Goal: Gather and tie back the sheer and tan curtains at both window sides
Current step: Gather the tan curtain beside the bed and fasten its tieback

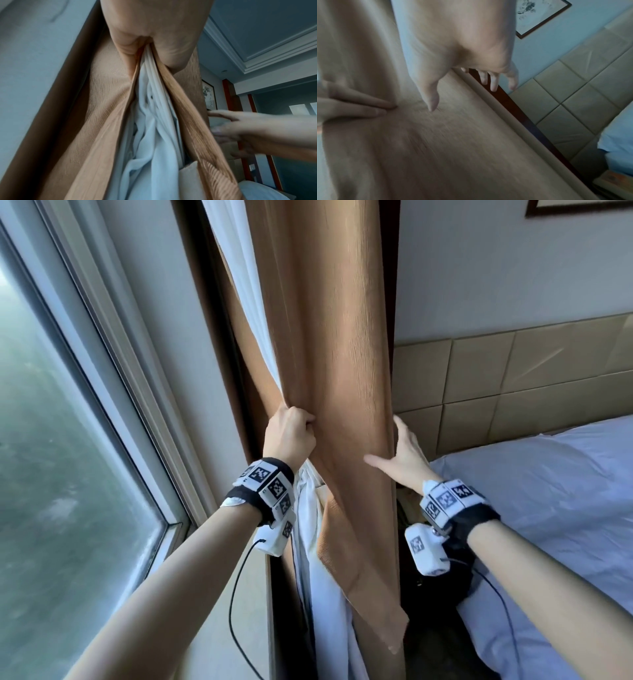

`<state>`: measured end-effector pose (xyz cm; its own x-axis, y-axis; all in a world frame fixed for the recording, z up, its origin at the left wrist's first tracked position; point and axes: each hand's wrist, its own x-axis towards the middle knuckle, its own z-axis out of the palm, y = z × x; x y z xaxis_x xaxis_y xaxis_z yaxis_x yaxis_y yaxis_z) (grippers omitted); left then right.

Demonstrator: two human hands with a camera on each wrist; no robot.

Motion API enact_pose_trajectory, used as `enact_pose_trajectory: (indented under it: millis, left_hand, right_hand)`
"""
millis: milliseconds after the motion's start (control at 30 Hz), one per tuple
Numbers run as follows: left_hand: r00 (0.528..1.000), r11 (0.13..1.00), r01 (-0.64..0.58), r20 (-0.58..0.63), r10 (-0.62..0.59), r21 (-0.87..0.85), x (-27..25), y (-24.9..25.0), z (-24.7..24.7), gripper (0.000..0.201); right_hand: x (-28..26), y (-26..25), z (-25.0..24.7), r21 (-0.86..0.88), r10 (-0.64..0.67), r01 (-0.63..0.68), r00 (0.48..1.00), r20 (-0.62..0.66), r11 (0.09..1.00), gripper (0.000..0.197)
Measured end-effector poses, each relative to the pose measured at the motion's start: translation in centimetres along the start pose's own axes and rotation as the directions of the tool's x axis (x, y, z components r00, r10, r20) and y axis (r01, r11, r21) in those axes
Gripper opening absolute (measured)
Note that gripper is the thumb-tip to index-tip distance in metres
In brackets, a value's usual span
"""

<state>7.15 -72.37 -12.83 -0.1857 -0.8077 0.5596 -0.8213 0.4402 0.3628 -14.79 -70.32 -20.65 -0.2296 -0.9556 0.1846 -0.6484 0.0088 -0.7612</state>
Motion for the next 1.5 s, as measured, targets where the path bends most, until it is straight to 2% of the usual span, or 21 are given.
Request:
enact_pose_trajectory:
  millis: [67, 133, 200, 267, 367, 433, 500, 633, 767, 900, 967, 1033, 1100, 1133, 1167, 1233, 1300, 1333, 1367, 1433, 1500]
  left_hand:
    - [1.0, 1.0, -0.008, -0.004, 0.008, 0.006, -0.1, 0.4, 0.0, 0.034]
    - [1.0, 1.0, -0.01, -0.008, 0.01, -0.005, -0.3, 0.6, 0.1, 0.035]
    - [1.0, 1.0, -0.004, -0.023, 0.004, -0.015, -0.4, 0.7, 0.1, 0.035]
    - [0.999, 1.0, 0.008, -0.031, -0.008, -0.022, -0.4, 0.7, 0.1, 0.034]
    - [1.0, 0.999, 0.017, -0.021, -0.017, -0.028, -0.2, 0.7, 0.3, 0.032]
    - [1.0, 0.999, 0.023, 0.019, -0.022, -0.043, -0.3, 1.1, 0.2, 0.024]
    - [0.998, 0.997, 0.034, 0.052, -0.03, -0.073, -0.5, 1.4, 0.0, 0.02]
    - [1.0, 0.985, -0.002, 0.019, 0.005, -0.171, -0.9, 1.1, -0.6, 0.032]
    - [1.0, 0.975, -0.012, 0.003, 0.013, -0.223, -1.0, 0.8, -0.5, 0.061]
    - [1.0, 0.995, 0.008, 0.011, -0.007, -0.099, -0.6, 0.4, 0.3, 0.043]
    - [0.999, 0.997, 0.01, 0.032, -0.008, -0.07, -0.7, 0.4, 0.2, 0.029]
    - [0.999, 0.997, -0.031, 0.032, 0.033, -0.074, -1.1, 0.5, -0.2, 0.005]
    - [0.997, 0.994, -0.075, 0.017, 0.076, -0.077, -1.1, 0.4, -0.4, 0.05]
    - [0.997, 0.995, -0.079, 0.016, 0.08, -0.068, -1.0, 0.5, -0.6, 0.075]
    - [0.996, 0.994, -0.093, 0.002, 0.093, -0.053, -1.0, 0.5, -0.8, 0.091]
    - [0.992, 0.991, -0.13, -0.012, 0.129, -0.039, -1.2, 0.8, -1.1, 0.104]
    - [0.984, 0.984, -0.179, -0.019, 0.179, -0.004, -1.5, 1.0, -1.1, 0.106]
    - [0.981, 0.981, -0.192, -0.002, 0.192, 0.006, -1.6, 1.0, -1.1, 0.105]
    - [0.98, 0.98, -0.197, 0.014, 0.197, 0.005, -1.4, 0.8, -0.9, 0.101]
    - [0.988, 0.989, -0.146, 0.057, 0.145, 0.004, -0.8, 0.6, -0.4, 0.082]
    - [0.995, 0.998, -0.059, 0.083, 0.061, -0.027, -0.2, 0.4, 0.0, 0.061]
  right_hand:
    - [1.4, -1.8, -0.2, 0.095, 0.004, -0.003, 1.0, -0.004, 0.995, 0.11]
    - [1.7, -2.7, -0.3, 0.13, -0.005, 0.014, 0.998, -0.07, 0.991, 0.094]
    - [0.8, -3.4, 0.2, -0.002, -0.09, 0.092, 0.971, -0.221, 0.996, 0.07]
    - [-1.0, -4.1, 1.4, -0.157, -0.258, 0.22, 0.919, -0.297, 0.963, 0.059]
    - [-4.2, -5.4, 4.2, -0.228, -0.412, 0.369, 0.893, -0.184, 0.901, 0.052]
    - [-5.4, -6.2, 5.9, -0.24, -0.409, 0.377, 0.907, -0.099, 0.894, 0.048]
    - [-5.5, -6.7, 7.4, -0.262, -0.39, 0.355, 0.916, -0.093, 0.897, 0.051]
    - [-4.2, -7.0, 8.8, -0.219, -0.376, 0.35, 0.922, -0.089, 0.911, 0.054]
    - [-3.1, -7.1, 7.9, -0.221, -0.304, 0.299, 0.953, 0.015, 0.928, 0.064]
    - [-2.6, -7.6, 6.8, -0.418, -0.29, 0.34, 0.94, 0.18, 0.842, 0.076]
    - [-2.1, -7.1, 5.9, -0.374, -0.268, 0.359, 0.924, 0.274, 0.855, 0.088]
    - [-1.9, -6.3, 4.9, -0.276, -0.252, 0.365, 0.894, 0.371, 0.889, 0.091]
    - [-1.4, -5.3, 4.0, -0.122, -0.233, 0.308, 0.878, 0.419, 0.943, 0.086]
    - [-1.0, -4.8, 3.5, -0.045, -0.219, 0.256, 0.897, 0.384, 0.966, 0.08]
    - [-0.4, -4.4, 3.0, 0.021, -0.218, 0.221, 0.936, 0.278, 0.975, 0.071]
    - [1.6, -3.5, 1.8, 0.042, -0.193, 0.195, 0.98, -0.057, 0.98, 0.051]
    - [3.6, -2.5, 0.5, 0.029, -0.119, 0.135, 0.938, -0.326, 0.99, 0.051]
    - [4.3, -2.1, -0.1, 0.043, -0.066, 0.088, 0.925, -0.375, 0.995, 0.058]
    - [5.0, -1.7, -0.5, 0.058, -0.006, 0.029, 0.932, -0.363, 0.998, 0.069]
    - [6.1, -1.0, -1.0, 0.072, 0.1, -0.085, 0.965, -0.244, 0.994, 0.091]
    - [6.6, -0.4, -0.9, 0.033, 0.126, -0.123, 0.982, -0.142, 0.992, 0.106]
